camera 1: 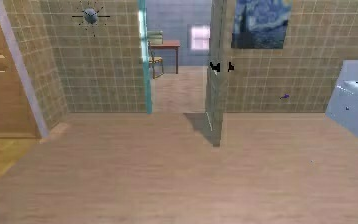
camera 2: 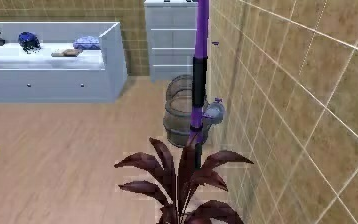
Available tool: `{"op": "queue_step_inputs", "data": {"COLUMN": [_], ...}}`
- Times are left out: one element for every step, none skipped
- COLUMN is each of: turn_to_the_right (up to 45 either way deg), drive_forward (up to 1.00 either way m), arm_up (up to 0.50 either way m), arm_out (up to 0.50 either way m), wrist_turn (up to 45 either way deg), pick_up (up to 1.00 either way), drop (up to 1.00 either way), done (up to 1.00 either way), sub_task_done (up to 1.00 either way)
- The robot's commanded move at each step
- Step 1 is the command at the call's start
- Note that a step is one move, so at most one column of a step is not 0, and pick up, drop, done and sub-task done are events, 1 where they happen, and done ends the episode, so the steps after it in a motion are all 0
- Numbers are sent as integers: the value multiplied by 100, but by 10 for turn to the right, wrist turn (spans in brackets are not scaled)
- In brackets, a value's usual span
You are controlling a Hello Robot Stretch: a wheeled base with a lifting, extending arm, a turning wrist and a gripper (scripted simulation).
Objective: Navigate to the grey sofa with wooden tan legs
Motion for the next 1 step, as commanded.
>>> {"op": "queue_step_inputs", "data": {"turn_to_the_right": [-150], "drive_forward": [0], "arm_up": [0], "arm_out": [0], "wrist_turn": [0], "pick_up": [0], "drop": [0], "done": [0], "sub_task_done": [0]}}
